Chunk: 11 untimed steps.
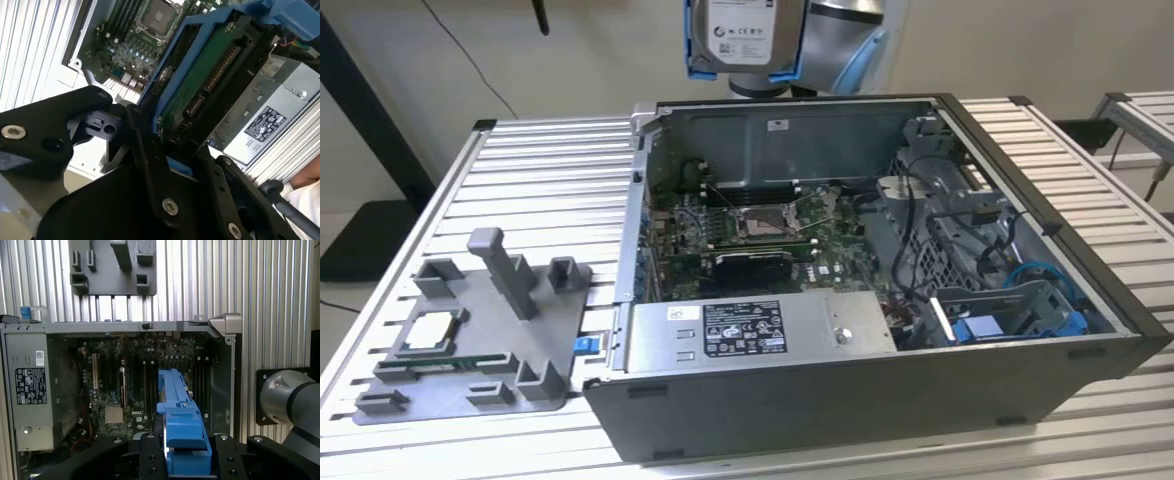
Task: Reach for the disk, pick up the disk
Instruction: 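Pick up the disk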
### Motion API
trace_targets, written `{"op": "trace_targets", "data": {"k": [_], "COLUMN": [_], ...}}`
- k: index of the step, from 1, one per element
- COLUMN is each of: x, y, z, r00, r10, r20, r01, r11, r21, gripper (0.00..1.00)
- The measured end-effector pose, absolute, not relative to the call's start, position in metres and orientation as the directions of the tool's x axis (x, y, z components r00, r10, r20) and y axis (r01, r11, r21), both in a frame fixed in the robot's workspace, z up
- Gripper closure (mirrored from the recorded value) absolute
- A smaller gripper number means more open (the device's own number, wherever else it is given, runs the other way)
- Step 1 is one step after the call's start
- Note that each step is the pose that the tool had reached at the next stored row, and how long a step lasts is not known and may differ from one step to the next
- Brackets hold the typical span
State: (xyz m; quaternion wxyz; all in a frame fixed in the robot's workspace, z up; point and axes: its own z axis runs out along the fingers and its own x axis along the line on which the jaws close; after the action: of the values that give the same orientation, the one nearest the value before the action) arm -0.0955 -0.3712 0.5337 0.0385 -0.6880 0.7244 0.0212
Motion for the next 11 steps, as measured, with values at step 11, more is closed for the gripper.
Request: {"op": "trace_targets", "data": {"k": [11], "x": [-0.048], "y": [-0.371], "z": [0.534], "r00": [-0.05], "r10": [-0.995], "r20": [-0.085], "r01": [-0.998], "r11": [0.052], "r21": [-0.022], "gripper": [1.0]}}
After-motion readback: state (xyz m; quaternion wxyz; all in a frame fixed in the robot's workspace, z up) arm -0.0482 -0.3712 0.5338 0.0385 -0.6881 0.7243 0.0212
